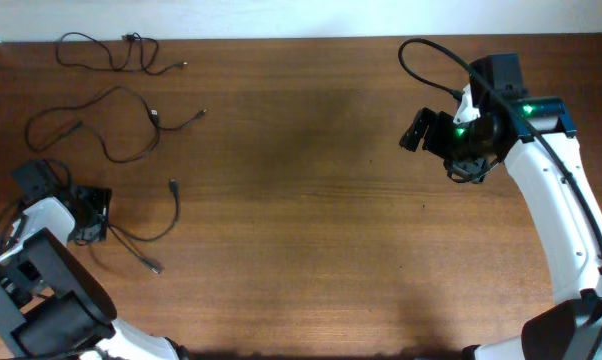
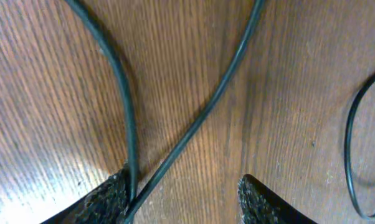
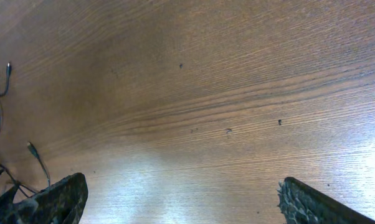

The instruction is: Untangle cables

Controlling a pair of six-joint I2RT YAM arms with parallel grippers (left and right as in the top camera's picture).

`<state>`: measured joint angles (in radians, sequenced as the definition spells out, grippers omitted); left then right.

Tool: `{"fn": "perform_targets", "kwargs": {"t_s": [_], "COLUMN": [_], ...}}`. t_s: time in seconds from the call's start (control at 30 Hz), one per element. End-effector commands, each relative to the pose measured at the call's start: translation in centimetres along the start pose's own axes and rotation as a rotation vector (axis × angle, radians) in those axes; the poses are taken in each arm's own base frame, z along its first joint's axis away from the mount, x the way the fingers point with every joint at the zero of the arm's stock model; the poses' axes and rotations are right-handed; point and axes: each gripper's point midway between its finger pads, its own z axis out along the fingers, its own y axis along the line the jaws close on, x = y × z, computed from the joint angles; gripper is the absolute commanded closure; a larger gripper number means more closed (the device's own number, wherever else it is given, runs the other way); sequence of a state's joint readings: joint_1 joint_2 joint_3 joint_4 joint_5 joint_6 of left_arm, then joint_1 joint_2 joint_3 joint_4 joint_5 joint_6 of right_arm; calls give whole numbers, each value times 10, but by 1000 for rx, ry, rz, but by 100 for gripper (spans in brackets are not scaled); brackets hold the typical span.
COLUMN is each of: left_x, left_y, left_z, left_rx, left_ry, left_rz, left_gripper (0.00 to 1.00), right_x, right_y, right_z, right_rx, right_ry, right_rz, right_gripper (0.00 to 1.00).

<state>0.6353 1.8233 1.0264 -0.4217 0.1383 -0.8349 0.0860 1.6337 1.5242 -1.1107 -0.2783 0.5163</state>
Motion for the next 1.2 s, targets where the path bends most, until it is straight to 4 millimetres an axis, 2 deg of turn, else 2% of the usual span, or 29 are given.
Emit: {"fn": "perform_targets", "kwargs": {"t_s": [0.0,0.13,0.27,0.33,0.4,0.57,0.67,0.83,1.17], "left_x": [33,53,52,54,66,90,88,95,88], "left_y": [27,52,83,92,94,71,59,27,13], "left_z": [14,7,-1,-5,-9,-5,-1,3,6], "left_rx": [-81,-190,-349,-391,-399,-310,-255,-93,-27], "left_ry": [129,207,176,180,238,326,316,377,352], "left_rz": [-34,-53,-32,-14,-17,33,40,22,32], "left_gripper": [40,30,24,22,22,23,22,20,21], "right_x": [-3,-4,-4,-4,-4,-5,-3,-3,-2], "right_y": [3,4,4,4,4,4,3,3,3], "right_z": [-2,-2,-2,-2,-2,-2,-2,-2,-2], "right_rx": [-9,-12,-12,-12,-12,-13,-10,-9,-8], "right_ry": [-6,-11,-11,-10,-11,-12,-6,-4,-3], "right_rz": [-10,-12,-13,-20,-20,-20,-19,-18,-17], "right_gripper": [2,1,2,1,2,2,2,1,2]}}
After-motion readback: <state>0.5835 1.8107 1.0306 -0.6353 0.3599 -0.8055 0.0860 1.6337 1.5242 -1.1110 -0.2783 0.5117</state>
